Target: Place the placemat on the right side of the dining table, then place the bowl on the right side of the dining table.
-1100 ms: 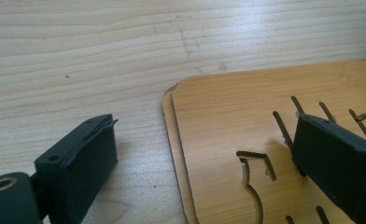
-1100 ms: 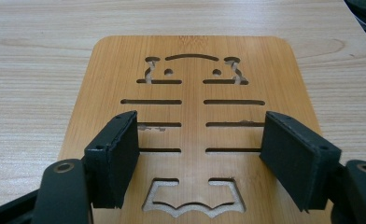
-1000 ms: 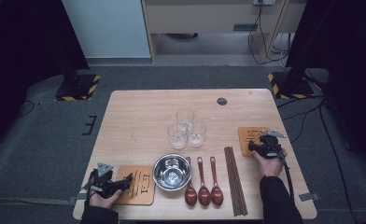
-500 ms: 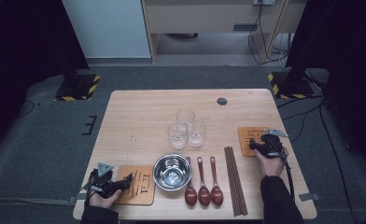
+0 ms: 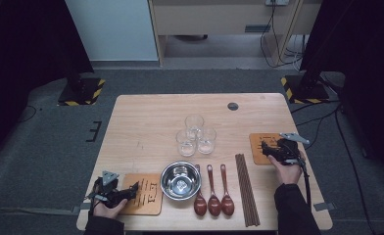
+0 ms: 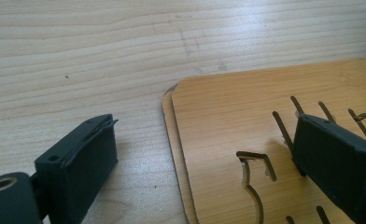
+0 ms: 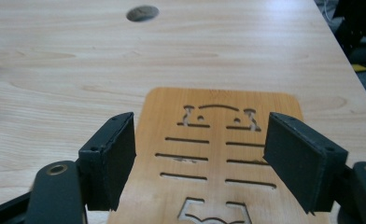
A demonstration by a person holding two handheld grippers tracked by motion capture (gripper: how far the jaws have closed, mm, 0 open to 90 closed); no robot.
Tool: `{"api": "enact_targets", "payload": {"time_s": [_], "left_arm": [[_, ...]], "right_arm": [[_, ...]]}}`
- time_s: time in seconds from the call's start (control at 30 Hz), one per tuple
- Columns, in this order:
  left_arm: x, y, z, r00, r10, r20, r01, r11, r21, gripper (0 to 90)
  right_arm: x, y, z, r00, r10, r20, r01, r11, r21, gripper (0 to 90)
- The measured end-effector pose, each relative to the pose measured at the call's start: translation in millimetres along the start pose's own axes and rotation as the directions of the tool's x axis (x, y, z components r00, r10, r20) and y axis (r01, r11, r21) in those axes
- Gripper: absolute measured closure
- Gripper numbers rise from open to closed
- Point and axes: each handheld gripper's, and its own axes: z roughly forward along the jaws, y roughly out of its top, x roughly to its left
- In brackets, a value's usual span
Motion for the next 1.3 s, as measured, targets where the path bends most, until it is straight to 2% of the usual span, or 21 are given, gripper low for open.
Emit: {"api": "enact_targets", "payload": {"time_s": [0.2,0.33,0.5,0.67,1.0,1.3], "left_arm": [[0.0,0.0,0.1,1.0000,-0.002,0.002,0.002,1.0000,-0.002,5.9],[0.2,0.0,0.1,1.0000,0.000,0.002,0.000,1.0000,-0.002,5.9],[0.2,0.0,0.1,1.0000,0.000,0.002,0.000,1.0000,-0.002,5.9],[0.2,0.0,0.1,1.0000,0.000,0.002,0.000,1.0000,-0.002,5.9],[0.3,0.0,0.0,1.0000,0.002,0.002,-0.002,1.0000,0.000,5.8],[0.1,0.0,0.1,1.0000,0.000,0.002,0.000,1.0000,-0.002,5.8]], "right_arm": [[5.8,8.4,-11.7,0.9979,-0.018,-0.063,0.016,0.999,-0.040,24.2],[11.4,14.1,-18.9,0.9926,-0.020,-0.120,0.012,0.998,-0.064,24.0],[19.3,19.1,-24.1,0.9819,-0.017,-0.189,0.005,0.998,-0.063,23.1],[27.2,23.3,-29.4,0.9719,-0.030,-0.234,0.015,0.998,-0.067,22.9],[51.0,30.1,-37.7,0.9388,-0.056,-0.340,0.033,0.997,-0.072,22.5],[70.6,34.6,-47.6,0.9070,-0.085,-0.413,0.055,0.995,-0.082,22.2]]}}
